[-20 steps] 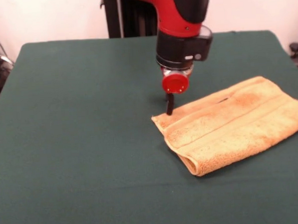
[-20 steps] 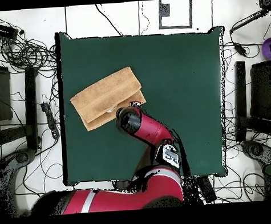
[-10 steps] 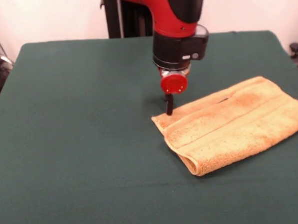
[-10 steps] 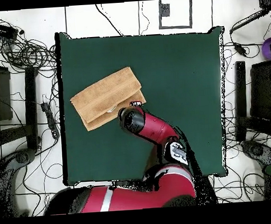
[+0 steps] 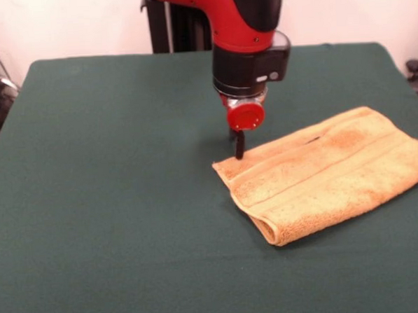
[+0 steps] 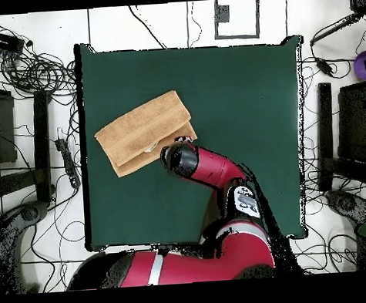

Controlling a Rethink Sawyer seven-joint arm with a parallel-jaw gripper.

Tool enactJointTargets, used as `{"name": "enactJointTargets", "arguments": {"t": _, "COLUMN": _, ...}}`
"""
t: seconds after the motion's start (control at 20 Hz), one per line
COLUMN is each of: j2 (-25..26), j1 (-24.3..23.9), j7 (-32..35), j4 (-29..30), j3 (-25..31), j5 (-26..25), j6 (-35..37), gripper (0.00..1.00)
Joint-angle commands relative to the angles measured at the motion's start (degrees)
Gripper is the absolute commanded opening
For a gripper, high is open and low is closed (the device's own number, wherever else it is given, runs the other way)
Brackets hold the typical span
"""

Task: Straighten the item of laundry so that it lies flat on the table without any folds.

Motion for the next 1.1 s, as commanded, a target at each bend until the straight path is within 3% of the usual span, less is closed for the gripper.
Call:
{"name": "enactJointTargets", "arguments": {"t": 0.05, "j2": 0.31, "j1": -0.06, "j7": -2.01, "j4": -3.06, "j3": 4.32, "j5": -2.22, "j6": 6.98, "gripper": 1.0}}
{"name": "enactJointTargets", "arguments": {"t": 1.1, "j2": -1.77, "j1": 1.14, "j7": 0.31, "j4": -5.83, "j3": 4.2, "j5": -1.78, "j6": 12.51, "gripper": 1.0}}
